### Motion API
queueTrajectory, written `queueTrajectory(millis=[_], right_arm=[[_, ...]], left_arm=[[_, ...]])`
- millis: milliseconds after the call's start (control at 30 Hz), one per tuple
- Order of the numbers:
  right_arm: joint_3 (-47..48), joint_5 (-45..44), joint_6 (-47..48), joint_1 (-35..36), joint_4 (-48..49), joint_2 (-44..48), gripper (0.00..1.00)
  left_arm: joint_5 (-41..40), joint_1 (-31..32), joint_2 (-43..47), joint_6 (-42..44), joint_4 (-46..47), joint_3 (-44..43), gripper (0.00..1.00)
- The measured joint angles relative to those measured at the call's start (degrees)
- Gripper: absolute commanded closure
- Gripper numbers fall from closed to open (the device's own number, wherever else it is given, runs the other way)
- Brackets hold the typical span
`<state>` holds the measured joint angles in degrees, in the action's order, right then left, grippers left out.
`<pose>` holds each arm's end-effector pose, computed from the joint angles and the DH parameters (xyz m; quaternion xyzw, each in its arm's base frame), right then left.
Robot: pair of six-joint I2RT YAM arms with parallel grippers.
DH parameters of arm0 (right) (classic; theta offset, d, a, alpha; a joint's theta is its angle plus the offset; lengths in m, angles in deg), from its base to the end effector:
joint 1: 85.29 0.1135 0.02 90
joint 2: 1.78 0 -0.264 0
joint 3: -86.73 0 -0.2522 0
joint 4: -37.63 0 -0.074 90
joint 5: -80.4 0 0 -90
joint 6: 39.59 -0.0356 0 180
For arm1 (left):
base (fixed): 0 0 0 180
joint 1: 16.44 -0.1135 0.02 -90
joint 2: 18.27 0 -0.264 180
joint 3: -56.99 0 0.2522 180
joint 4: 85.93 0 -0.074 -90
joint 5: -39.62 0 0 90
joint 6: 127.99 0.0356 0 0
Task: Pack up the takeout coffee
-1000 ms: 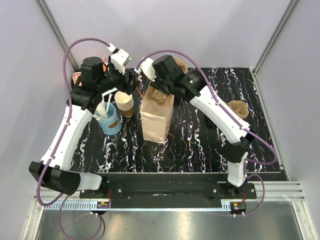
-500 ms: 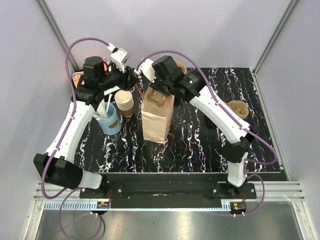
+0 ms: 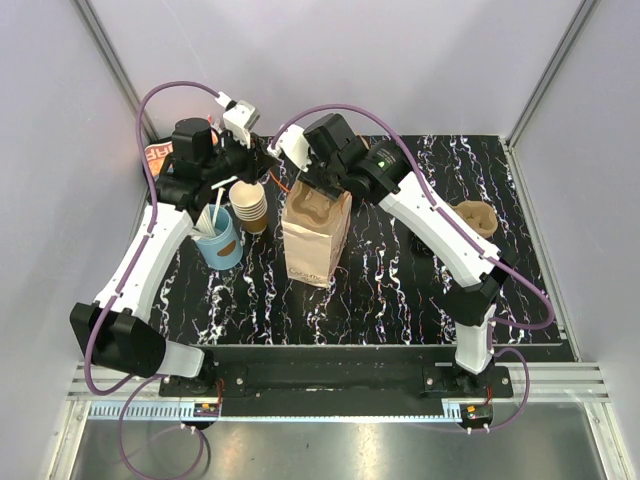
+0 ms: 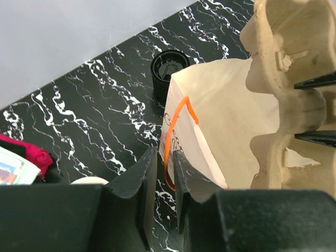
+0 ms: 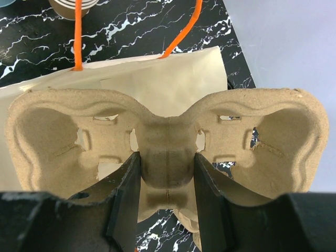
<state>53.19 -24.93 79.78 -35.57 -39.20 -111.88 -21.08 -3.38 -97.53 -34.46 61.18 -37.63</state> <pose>0.2634 0.2962 0.4406 -0.5299 0.7295 -0.0459 0.4300 0.3021 -0.0880 0.4080 0.2605 0.7506 -0.2508 0.5530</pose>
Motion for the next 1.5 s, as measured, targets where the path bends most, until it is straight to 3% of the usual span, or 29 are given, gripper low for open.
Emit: queueTrajectory(millis=[1500], right_arm=[[-2.75,6.99,1.09,2.47,-6.21,-3.45,0.68]], left_arm=[[-2.64,0.00,0.00,-2.71,2.19,1.84,0.88]])
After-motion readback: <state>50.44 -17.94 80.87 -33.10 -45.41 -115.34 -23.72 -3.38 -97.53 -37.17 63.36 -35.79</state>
